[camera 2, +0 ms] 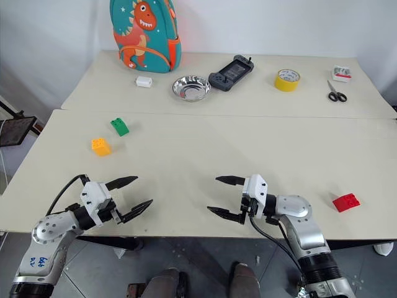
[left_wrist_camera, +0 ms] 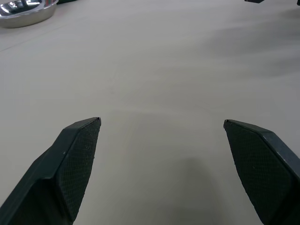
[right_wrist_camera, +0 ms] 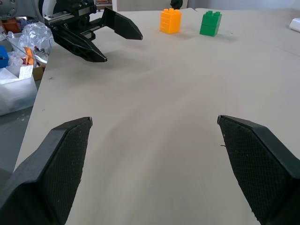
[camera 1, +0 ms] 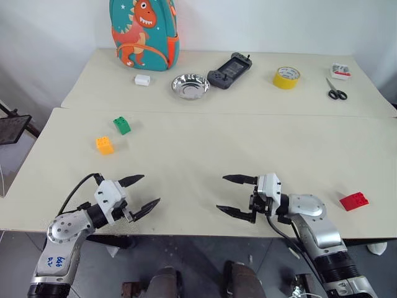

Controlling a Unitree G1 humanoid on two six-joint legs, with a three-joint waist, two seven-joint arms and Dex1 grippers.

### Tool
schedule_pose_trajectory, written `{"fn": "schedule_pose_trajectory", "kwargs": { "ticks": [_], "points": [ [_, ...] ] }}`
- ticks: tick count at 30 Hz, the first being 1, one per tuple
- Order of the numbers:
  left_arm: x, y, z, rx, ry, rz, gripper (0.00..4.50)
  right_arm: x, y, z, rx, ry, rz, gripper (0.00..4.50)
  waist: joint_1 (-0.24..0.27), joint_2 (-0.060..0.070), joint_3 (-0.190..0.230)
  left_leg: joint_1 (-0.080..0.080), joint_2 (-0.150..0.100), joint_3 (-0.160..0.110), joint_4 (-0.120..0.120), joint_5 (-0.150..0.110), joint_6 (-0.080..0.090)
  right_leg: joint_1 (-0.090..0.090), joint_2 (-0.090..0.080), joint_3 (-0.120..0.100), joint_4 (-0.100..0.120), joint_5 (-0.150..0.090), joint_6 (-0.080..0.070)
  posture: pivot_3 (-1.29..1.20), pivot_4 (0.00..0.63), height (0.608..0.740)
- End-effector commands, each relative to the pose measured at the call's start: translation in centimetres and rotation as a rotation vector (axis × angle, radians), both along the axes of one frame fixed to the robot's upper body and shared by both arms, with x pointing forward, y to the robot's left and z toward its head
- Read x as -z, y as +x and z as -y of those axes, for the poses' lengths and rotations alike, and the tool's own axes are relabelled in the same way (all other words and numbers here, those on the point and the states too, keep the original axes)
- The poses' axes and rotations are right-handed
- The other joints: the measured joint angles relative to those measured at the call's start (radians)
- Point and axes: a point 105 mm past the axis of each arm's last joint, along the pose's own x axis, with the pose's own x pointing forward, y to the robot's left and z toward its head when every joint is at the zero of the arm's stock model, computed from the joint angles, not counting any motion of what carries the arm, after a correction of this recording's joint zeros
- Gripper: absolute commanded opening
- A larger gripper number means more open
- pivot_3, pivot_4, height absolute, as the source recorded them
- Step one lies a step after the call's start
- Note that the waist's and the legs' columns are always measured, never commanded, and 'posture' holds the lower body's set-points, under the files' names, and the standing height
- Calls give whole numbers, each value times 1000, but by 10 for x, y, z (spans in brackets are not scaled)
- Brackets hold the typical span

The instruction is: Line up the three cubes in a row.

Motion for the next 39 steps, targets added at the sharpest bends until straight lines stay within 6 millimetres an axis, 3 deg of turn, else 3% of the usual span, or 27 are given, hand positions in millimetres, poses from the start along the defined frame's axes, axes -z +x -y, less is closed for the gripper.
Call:
{"fn": "schedule_pose_trajectory", "kwargs": {
  "ticks": [1, 6, 9, 11, 12, 17, 20, 22, 25, 34, 39],
  "points": [
    [-4, 8, -8, -48, -3, 17, 4484, -9, -1, 5, 39, 25, 49, 4500, 2, 0, 0, 0, 0, 0, 0, 0, 0, 0, 0, 0, 0, 0, 0, 0, 150, 740],
    [-5, 2, 13, 93, -28, -65, 4484, -41, 0, 23, 149, 103, 104, 4500, 2, 0, 0, 0, 0, 0, 0, 0, 0, 0, 0, 0, 0, 0, 0, 0, 150, 740],
    [-21, 5, 48, 273, -85, -51, 4484, -83, -13, 72, 360, 132, 187, 4500, 9, 2, 1, 0, 0, 0, 0, 0, 0, 0, 0, 0, 0, 0, 0, 0, 150, 740],
    [-27, 5, 75, 416, -76, -61, 4484, -98, -30, 118, 570, 120, 219, 4500, 55, 4, 2, -3, -1, -2, 1, 0, 0, 0, 0, 0, 0, 0, 0, 0, 150, 740],
    [-29, 5, 87, 480, -56, -66, 4484, -101, -40, 147, 696, 96, 224, 4500, 70, 3, 2, -3, -2, -3, 2, 0, 1, 0, 0, 0, 0, 0, 1, 0, 150, 740],
    [-32, 11, 110, 579, -65, -85, 4484, -94, -89, 237, 1091, 24, 132, 4500, 55, -1, -2, 0, -1, 1, 0, -2, 1, 2, 1, 0, -4, 1, 1, 0, 150, 740],
    [-29, 8, 121, 642, -59, -102, 4484, -61, -124, 277, 1192, -96, -33, 4500, 43, 0, -3, 1, 0, 5, 0, -1, 2, 2, 2, 3, -5, 1, 1, 0, 150, 740],
    [-26, 5, 124, 657, -52, -107, 4484, -48, -133, 286, 1189, -130, -116, 4500, 34, 0, -3, 2, -1, 5, 0, -2, 2, 3, 2, 4, -5, 1, 1, 0, 150, 740],
    [-26, 4, 128, 657, -68, -111, 4484, -48, -128, 293, 1153, -144, -189, 4500, 12, 2, -3, 3, 0, 9, 0, -2, 3, 2, 2, 9, -6, 1, 1, 0, 150, 740],
    [-33, 2, 130, 661, -116, -67, 4484, -52, -62, 289, 1055, -228, -329, 4500, 7, 1, -3, 10, 0, 16, 0, -2, 5, 3, 1, 17, -4, 1, 1, 0, 150, 740],
    [-33, -4, 126, 680, -110, -48, 4484, -32, -40, 286, 1015, -313, -382, 4500, 22, 1, -3, 9, 0, 16, 1, -3, 5, 2, 1, 17, -4, 1, 1, 0, 150, 740]
  ]
}}
